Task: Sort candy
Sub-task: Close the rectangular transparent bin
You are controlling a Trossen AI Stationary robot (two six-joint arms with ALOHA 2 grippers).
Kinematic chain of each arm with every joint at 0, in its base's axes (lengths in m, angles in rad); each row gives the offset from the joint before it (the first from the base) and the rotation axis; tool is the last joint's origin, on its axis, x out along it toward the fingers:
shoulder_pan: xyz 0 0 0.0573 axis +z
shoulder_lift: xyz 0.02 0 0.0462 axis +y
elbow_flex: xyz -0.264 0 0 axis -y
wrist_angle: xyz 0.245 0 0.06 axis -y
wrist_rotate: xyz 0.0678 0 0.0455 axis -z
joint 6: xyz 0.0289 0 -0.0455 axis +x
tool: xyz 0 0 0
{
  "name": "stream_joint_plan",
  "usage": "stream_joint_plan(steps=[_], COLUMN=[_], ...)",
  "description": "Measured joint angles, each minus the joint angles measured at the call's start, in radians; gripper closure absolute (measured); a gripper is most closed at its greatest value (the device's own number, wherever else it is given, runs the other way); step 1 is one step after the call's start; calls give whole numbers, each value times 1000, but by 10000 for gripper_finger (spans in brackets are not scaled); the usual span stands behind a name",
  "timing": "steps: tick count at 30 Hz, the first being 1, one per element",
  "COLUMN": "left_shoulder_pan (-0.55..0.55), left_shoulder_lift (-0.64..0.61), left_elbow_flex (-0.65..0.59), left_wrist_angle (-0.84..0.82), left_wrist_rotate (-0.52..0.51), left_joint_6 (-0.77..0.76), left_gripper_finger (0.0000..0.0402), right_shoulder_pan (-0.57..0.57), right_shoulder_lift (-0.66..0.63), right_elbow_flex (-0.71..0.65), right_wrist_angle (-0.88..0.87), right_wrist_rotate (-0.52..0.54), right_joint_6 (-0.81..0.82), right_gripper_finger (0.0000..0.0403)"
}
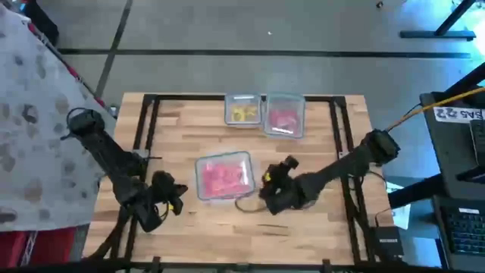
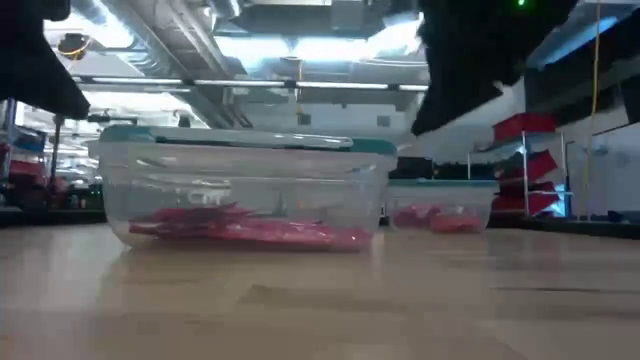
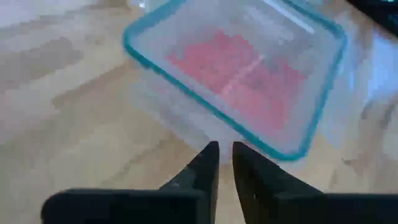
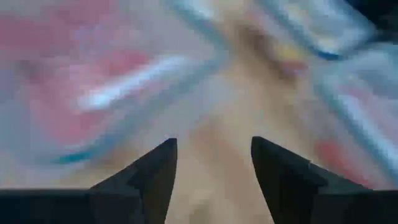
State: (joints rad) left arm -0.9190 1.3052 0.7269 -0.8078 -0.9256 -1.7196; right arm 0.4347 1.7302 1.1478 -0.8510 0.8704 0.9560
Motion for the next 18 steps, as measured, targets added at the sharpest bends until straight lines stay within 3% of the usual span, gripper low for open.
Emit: stream_joint_plan(steps=[3, 7, 12, 18], left_shoulder_pan=[20, 47, 70, 78], left_shoulder_lift=[0, 1, 38, 121], left_elbow_flex=[0, -1, -1, -2], left_wrist_angle=[-61, -120, -119, -8], left_wrist_rotate=[26, 127, 164, 184], left_joint_6=[-16, -73, -81, -59], left_gripper_finger=[372, 372, 372, 372], right_shoulder_pan=[-80, -163, -159, -95], right_shoulder_lift=[1, 10, 8, 8], right_elbow_flex=[-16, -58, -54, -51], right_wrist_angle=[24, 205, 302, 307], right_wrist_rotate=[-42, -143, -239, -273], right_joint_6=[-93, -278, -455, -483], right_gripper_finger=[210, 210, 210, 210])
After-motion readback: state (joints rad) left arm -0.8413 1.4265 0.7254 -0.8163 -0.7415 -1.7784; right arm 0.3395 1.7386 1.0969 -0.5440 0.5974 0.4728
